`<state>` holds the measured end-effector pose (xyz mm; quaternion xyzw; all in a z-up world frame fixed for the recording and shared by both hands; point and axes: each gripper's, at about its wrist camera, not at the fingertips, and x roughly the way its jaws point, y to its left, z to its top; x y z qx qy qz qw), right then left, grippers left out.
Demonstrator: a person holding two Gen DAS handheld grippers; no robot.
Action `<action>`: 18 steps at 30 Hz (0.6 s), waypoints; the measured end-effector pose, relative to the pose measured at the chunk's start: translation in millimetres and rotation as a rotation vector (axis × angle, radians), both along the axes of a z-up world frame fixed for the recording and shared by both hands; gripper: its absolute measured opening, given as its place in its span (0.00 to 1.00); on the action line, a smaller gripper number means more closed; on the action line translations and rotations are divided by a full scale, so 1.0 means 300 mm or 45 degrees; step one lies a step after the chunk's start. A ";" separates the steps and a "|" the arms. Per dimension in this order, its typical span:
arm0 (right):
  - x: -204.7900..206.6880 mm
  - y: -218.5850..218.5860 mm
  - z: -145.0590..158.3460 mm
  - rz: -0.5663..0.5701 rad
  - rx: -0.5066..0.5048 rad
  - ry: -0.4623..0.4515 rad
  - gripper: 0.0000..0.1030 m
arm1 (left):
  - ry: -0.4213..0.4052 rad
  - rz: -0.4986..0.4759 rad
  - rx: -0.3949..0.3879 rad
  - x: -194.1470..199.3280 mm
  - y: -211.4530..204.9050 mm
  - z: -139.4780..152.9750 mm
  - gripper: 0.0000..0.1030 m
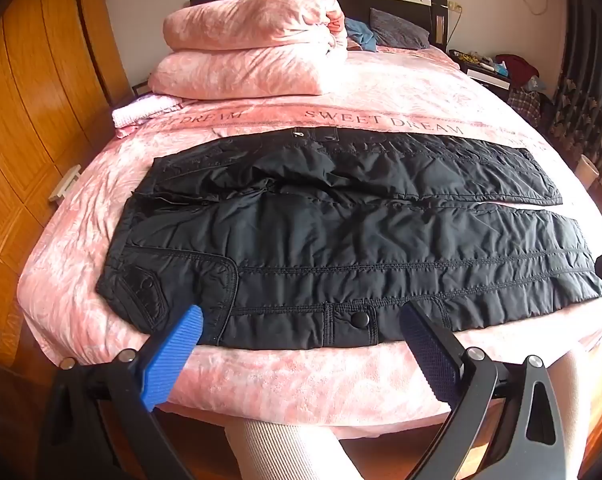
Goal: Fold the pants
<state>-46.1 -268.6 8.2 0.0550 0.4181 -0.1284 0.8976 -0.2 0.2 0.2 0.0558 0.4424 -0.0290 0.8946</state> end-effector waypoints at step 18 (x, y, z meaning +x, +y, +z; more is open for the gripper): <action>0.002 -0.004 -0.007 -0.001 0.001 0.006 0.98 | 0.005 -0.003 0.006 0.002 -0.008 -0.002 0.96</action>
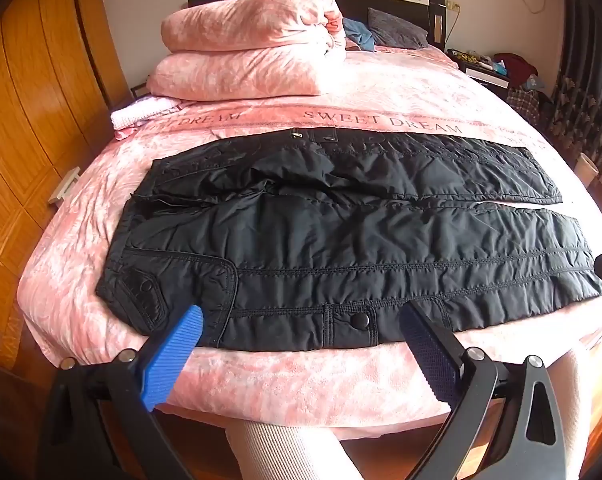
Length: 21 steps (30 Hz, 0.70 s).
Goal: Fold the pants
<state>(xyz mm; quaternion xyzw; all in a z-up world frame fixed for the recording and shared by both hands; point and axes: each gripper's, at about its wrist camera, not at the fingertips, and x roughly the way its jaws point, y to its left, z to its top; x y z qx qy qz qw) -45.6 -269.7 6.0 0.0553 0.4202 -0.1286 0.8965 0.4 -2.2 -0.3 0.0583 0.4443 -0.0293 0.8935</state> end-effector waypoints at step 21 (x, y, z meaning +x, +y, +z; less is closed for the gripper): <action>0.002 0.000 -0.002 0.004 0.002 0.000 0.98 | -0.007 -0.013 0.016 0.004 -0.003 0.006 0.96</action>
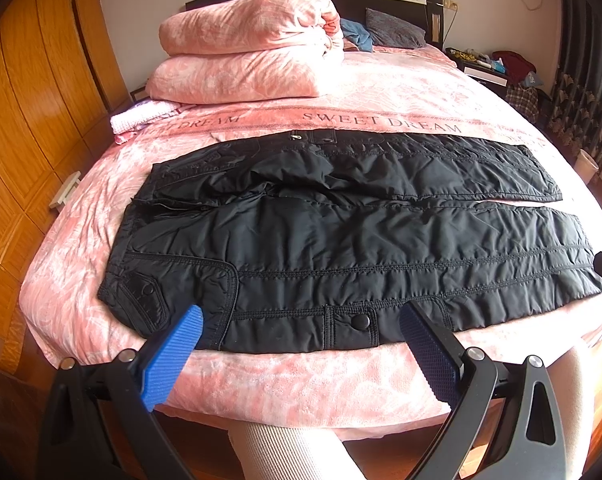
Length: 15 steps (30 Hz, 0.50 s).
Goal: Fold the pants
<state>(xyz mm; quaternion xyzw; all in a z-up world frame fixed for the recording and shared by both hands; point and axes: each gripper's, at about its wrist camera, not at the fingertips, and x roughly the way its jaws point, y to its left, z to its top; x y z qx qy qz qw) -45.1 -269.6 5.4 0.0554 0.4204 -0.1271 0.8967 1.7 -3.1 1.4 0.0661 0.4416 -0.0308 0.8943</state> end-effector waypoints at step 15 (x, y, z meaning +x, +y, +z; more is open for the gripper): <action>0.003 0.007 -0.007 0.001 -0.003 0.002 0.98 | 0.000 -0.003 0.004 0.001 -0.006 0.004 0.96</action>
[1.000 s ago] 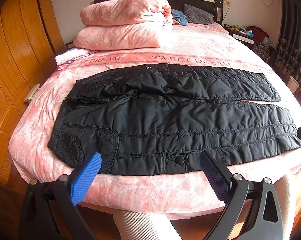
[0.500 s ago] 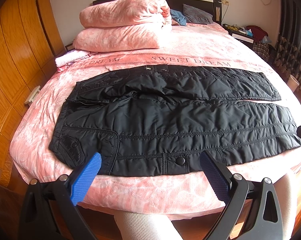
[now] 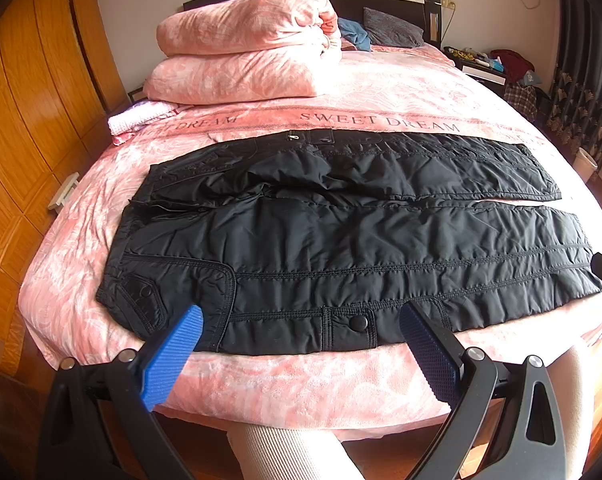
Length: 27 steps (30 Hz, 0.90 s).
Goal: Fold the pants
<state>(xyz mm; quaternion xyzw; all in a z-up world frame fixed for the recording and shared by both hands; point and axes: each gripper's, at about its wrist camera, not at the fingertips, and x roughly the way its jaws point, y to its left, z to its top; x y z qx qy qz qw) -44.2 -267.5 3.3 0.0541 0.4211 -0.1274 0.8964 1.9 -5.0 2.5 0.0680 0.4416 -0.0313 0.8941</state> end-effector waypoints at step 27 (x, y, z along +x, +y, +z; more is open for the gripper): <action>0.010 -0.004 -0.008 -0.001 -0.003 0.007 0.98 | 0.007 -0.010 0.004 0.004 -0.006 -0.015 0.96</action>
